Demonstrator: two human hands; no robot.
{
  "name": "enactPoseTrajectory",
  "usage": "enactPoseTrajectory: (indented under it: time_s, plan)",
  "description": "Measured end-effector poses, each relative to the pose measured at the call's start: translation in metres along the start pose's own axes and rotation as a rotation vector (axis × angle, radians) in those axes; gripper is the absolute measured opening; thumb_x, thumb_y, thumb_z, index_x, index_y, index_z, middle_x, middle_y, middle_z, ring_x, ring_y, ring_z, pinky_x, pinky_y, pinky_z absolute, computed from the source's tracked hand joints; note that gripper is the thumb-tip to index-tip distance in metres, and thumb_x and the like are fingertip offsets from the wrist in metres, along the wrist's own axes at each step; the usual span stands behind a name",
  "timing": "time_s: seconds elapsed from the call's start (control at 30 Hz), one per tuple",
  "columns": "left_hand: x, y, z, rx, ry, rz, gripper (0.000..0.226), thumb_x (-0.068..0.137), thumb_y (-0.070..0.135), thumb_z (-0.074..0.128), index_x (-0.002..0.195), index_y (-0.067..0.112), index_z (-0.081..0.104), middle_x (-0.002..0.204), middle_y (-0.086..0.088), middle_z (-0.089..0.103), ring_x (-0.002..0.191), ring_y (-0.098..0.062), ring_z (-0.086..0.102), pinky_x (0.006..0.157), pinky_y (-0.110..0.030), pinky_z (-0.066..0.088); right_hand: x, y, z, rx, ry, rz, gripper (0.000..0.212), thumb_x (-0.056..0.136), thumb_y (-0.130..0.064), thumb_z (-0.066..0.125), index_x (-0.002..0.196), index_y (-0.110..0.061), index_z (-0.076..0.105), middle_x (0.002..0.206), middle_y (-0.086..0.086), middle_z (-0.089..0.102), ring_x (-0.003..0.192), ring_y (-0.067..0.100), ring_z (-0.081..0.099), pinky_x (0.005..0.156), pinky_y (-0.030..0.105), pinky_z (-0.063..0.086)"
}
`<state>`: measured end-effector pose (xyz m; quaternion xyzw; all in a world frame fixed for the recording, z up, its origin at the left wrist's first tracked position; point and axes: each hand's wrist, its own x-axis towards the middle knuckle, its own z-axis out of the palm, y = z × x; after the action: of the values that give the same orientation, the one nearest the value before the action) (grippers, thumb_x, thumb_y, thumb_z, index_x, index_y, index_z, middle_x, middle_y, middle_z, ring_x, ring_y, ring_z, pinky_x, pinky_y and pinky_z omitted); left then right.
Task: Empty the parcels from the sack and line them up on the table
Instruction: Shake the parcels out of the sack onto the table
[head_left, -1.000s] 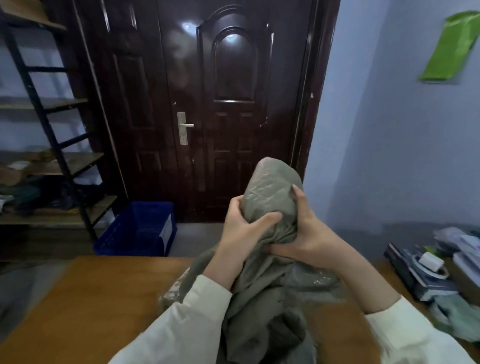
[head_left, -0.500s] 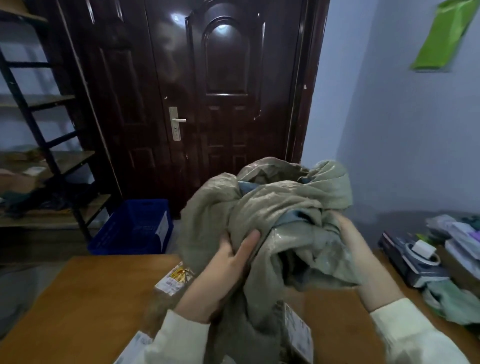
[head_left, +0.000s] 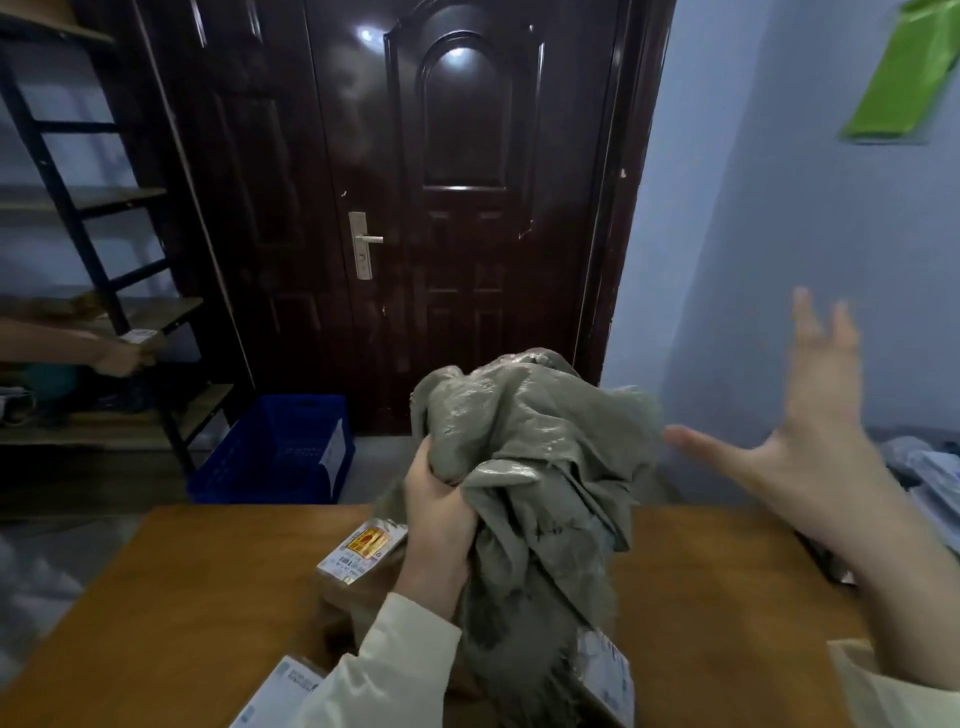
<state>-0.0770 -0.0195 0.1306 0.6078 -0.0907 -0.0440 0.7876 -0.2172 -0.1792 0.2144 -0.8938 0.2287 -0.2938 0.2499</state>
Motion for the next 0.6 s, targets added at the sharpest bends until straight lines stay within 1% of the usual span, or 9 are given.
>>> enactPoseTrajectory:
  time_s: [0.07, 0.1, 0.17, 0.23, 0.3, 0.4, 0.5, 0.57, 0.6]
  plan:
    - [-0.005, 0.001, 0.006, 0.091, -0.029, 0.084, 0.036, 0.084, -0.006, 0.056, 0.117, 0.009, 0.054, 0.104, -0.009, 0.065, 0.079, 0.001, 0.061, 0.071, -0.008, 0.049, -0.007, -0.015, 0.008, -0.001, -0.213, -0.063, 0.129, 0.04, -0.082, 0.051, 0.137, -0.047, -0.027, 0.155, -0.013, -0.021, 0.145, 0.009, -0.01, 0.116, 0.044, 0.011]
    - [-0.009, 0.001, 0.01, 0.116, -0.056, 0.135, 0.04, 0.082, 0.0, 0.061, 0.117, 0.018, 0.053, 0.101, 0.003, 0.064, 0.078, 0.007, 0.06, 0.069, -0.003, 0.048, -0.01, -0.021, 0.016, -0.023, -0.332, -0.034, 0.123, 0.044, -0.086, 0.043, 0.136, -0.048, -0.029, 0.156, -0.013, -0.018, 0.146, 0.01, -0.002, 0.116, 0.042, 0.016]
    - [-0.019, 0.004, 0.018, 0.169, -0.149, 0.215, 0.044, 0.079, 0.006, 0.068, 0.113, 0.031, 0.053, 0.099, 0.02, 0.064, 0.088, 0.01, 0.061, 0.076, -0.003, 0.047, -0.01, -0.025, 0.031, -0.071, -0.438, 0.022, 0.113, 0.049, -0.09, 0.025, 0.137, -0.044, -0.031, 0.158, -0.008, -0.008, 0.144, 0.019, 0.019, 0.111, 0.042, 0.029]
    - [-0.026, 0.002, 0.022, 0.219, -0.193, 0.289, 0.051, 0.078, 0.009, 0.071, 0.11, 0.042, 0.051, 0.099, 0.03, 0.062, 0.096, 0.013, 0.058, 0.081, -0.003, 0.046, -0.001, -0.028, 0.045, -0.105, -0.458, 0.049, 0.116, 0.052, -0.091, 0.023, 0.139, -0.037, -0.032, 0.159, -0.003, 0.005, 0.138, 0.023, 0.033, 0.106, 0.041, 0.037]
    - [-0.028, 0.0, 0.025, 0.293, -0.222, 0.344, 0.055, 0.077, 0.014, 0.074, 0.111, 0.047, 0.047, 0.1, 0.034, 0.058, 0.098, 0.017, 0.055, 0.081, 0.0, 0.043, 0.01, -0.024, 0.054, -0.013, -0.45, 0.067, 0.12, 0.059, -0.086, 0.043, 0.143, -0.034, -0.025, 0.154, -0.005, 0.021, 0.131, 0.018, 0.041, 0.104, 0.037, 0.039]
    - [-0.027, -0.005, 0.024, 0.346, -0.382, 0.367, 0.068, 0.07, 0.019, 0.077, 0.121, 0.046, 0.04, 0.114, 0.033, 0.05, 0.109, 0.018, 0.049, 0.092, -0.003, 0.04, 0.015, -0.015, 0.065, 0.31, -0.377, 0.059, 0.099, 0.069, -0.053, 0.072, 0.144, -0.033, 0.011, 0.126, -0.015, 0.049, 0.112, 0.009, 0.053, 0.093, 0.028, 0.045]
    - [-0.026, 0.001, 0.017, 0.496, -0.594, 0.288, 0.077, 0.06, 0.053, 0.068, 0.125, 0.058, 0.025, 0.122, 0.038, 0.038, 0.116, 0.022, 0.037, 0.103, -0.009, 0.034, 0.018, 0.004, 0.076, 0.442, -0.304, 0.062, 0.068, 0.069, -0.028, 0.077, 0.126, -0.023, 0.041, 0.108, -0.008, 0.058, 0.102, 0.011, 0.059, 0.085, 0.03, 0.051]
    - [-0.023, 0.009, 0.009, 0.508, -0.569, 0.267, 0.069, 0.065, 0.054, 0.068, 0.124, 0.055, 0.033, 0.121, 0.033, 0.045, 0.114, 0.016, 0.043, 0.103, -0.018, 0.04, 0.02, 0.017, 0.079, 0.468, -0.195, 0.067, 0.057, 0.068, -0.022, 0.076, 0.118, -0.02, 0.048, 0.105, -0.005, 0.062, 0.096, 0.006, 0.06, 0.079, 0.021, 0.051]
    - [-0.022, 0.015, 0.001, 0.523, -0.473, 0.299, 0.061, 0.07, 0.052, 0.068, 0.123, 0.05, 0.038, 0.119, 0.029, 0.049, 0.112, 0.014, 0.046, 0.102, -0.023, 0.043, 0.021, 0.022, 0.078, 0.468, -0.139, 0.069, 0.05, 0.072, -0.016, 0.075, 0.115, -0.019, 0.051, 0.103, -0.006, 0.062, 0.093, 0.001, 0.059, 0.073, 0.012, 0.049]
